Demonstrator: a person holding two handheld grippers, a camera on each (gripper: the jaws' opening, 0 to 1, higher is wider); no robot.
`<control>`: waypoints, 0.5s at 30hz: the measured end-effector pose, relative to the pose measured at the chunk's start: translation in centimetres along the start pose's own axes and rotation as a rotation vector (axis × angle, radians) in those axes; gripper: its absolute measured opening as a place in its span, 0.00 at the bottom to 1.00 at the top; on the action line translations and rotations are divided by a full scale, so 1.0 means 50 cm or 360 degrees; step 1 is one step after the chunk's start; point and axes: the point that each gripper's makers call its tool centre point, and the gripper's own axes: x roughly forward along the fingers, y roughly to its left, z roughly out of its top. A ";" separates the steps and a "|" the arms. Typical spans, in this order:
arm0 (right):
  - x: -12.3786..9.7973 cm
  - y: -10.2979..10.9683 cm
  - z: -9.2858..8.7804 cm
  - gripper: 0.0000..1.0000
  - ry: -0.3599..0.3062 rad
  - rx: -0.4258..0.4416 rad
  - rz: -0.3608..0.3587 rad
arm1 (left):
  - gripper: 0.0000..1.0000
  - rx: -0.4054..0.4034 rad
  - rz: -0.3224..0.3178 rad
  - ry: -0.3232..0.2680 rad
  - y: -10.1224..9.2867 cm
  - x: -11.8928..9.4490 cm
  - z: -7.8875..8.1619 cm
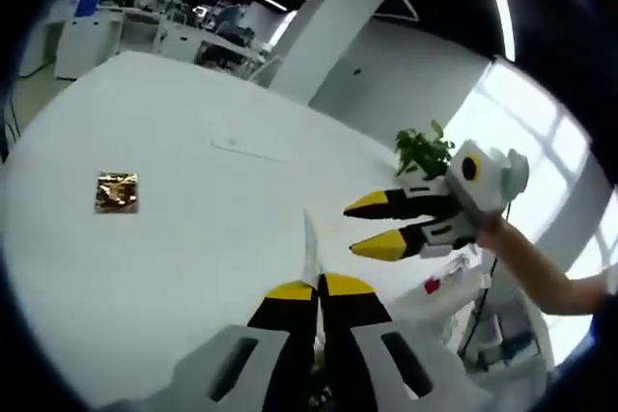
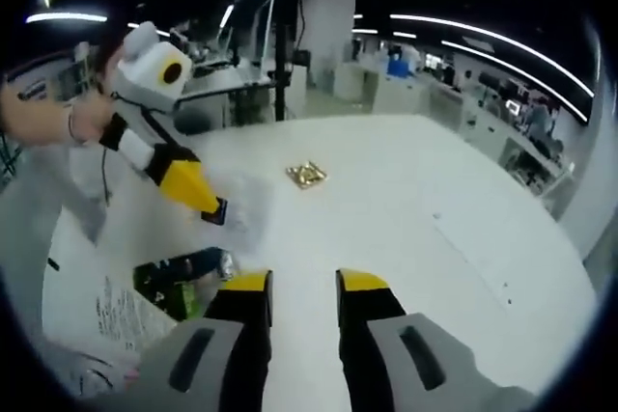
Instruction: Arrange the skincare products in the storage area until every visible bottle or jar stands upright without overlapping.
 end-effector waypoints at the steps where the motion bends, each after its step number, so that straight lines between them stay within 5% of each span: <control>1: -0.003 0.001 0.003 0.26 -0.0003 0.0002 -0.0001 | 0.00 0.0016 -0.0002 0.0000 -0.010 -0.008 -0.004; 10: -0.068 0.032 0.025 0.27 0.0013 -0.0036 -0.0020 | 0.00 0.0142 0.0016 0.0040 -0.006 -0.058 -0.009; 15: -0.114 0.021 0.053 0.27 -0.0032 -0.0037 -0.0086 | 0.00 0.0179 0.0007 0.0014 -0.035 -0.080 -0.004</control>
